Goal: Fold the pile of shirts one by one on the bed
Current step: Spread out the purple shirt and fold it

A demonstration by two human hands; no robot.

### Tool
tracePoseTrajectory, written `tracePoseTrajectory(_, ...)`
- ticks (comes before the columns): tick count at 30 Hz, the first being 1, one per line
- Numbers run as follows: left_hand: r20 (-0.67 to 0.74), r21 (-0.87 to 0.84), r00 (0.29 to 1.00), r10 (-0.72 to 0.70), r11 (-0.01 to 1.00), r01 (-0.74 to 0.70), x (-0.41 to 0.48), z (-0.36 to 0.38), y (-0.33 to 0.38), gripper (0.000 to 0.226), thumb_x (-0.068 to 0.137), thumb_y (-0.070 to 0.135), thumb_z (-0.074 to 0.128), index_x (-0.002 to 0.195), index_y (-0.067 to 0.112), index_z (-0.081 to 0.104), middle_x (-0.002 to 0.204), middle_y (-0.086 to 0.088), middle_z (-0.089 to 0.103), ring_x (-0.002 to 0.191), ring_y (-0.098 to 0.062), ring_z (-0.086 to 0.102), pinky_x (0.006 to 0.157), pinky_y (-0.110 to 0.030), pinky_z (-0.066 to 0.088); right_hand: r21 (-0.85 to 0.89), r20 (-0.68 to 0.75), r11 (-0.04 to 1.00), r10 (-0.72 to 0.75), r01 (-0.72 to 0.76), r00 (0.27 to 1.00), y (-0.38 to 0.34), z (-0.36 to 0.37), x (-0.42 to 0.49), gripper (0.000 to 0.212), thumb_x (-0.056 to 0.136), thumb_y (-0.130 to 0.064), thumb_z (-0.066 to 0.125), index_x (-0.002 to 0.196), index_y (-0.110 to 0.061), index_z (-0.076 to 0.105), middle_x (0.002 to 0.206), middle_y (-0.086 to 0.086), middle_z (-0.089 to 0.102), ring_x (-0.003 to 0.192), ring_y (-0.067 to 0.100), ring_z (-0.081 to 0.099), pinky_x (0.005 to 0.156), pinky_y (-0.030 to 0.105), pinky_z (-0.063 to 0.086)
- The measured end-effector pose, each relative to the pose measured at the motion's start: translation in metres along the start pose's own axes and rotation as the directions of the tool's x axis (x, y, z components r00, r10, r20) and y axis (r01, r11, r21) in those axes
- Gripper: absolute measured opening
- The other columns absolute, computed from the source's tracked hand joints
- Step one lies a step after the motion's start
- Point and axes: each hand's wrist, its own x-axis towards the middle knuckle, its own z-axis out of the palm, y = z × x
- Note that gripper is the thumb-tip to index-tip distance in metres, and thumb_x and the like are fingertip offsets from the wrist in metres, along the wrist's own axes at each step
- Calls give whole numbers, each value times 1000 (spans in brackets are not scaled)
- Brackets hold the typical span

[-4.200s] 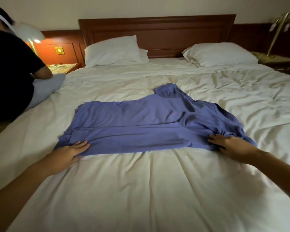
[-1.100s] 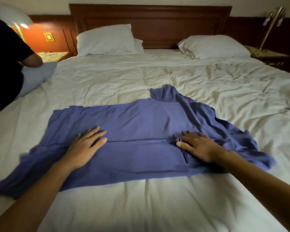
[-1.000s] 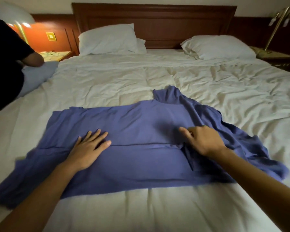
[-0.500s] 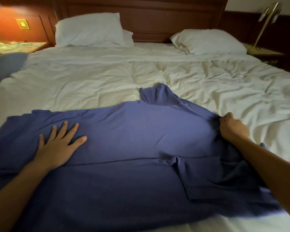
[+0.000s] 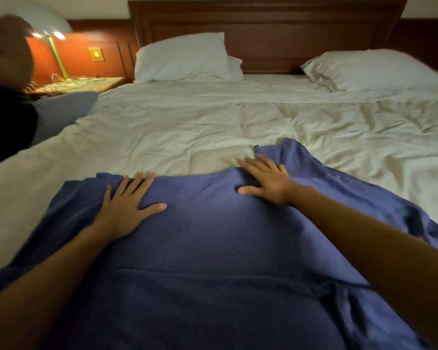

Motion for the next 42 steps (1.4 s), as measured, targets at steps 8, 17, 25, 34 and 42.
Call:
tracePoseTrajectory(8, -228, 48, 861, 455, 888, -457, 9, -39, -16, 67, 86, 80, 28, 89, 22, 60, 88, 3, 63, 83, -25, 58, 77, -42, 48, -530, 37, 848, -7, 26, 999, -2, -35, 12, 53, 86, -73, 49, 105, -26, 67, 117, 11, 60, 112, 29, 51, 93, 44, 24)
tracePoseTrajectory(17, -209, 452, 706, 677, 707, -544, -87, -88, -34, 67, 100, 59, 23, 102, 22, 78, 81, 4, 64, 74, -22, 63, 63, -37, 49, -584, 58, 800, -127, 136, 990, 14, -94, -155, 51, 84, -61, 59, 132, -45, 52, 95, -8, 71, 101, 12, 65, 105, 38, 21)
tracePoseTrajectory(25, 35, 408, 868, 496, 785, -465, -158, -87, -41, 76, 94, 6, 51, 155, 41, 20, 137, 3, 47, 124, -17, 53, 101, -27, 45, -611, -78, 781, -221, 129, 972, -7, -78, -272, 47, 31, -30, 96, 69, -29, 69, 67, -9, 68, 54, 16, 64, 64, 40, 44)
tracePoseTrajectory(34, 125, 165, 954, 272, 942, -291, -182, -79, -68, 71, 99, 10, 49, 157, 32, 15, 157, 10, 31, 139, -21, 42, 106, -32, 42, -265, -225, 955, -194, 132, 955, 3, -72, -316, 30, 92, -47, 55, 77, -24, 67, 83, -11, 65, 82, 12, 64, 81, 19, 35)
tracePoseTrajectory(42, 60, -130, 995, 74, 989, -66, -160, -75, -60, 45, 99, 10, 57, 144, 18, 51, 147, -6, 52, 137, -24, 48, 114, -31, 30, -15, -105, 990, 137, -139, 985, 32, -83, -266, 20, 92, -52, 56, 100, -39, 69, 78, -11, 57, 71, 8, 52, 69, 26, 44)
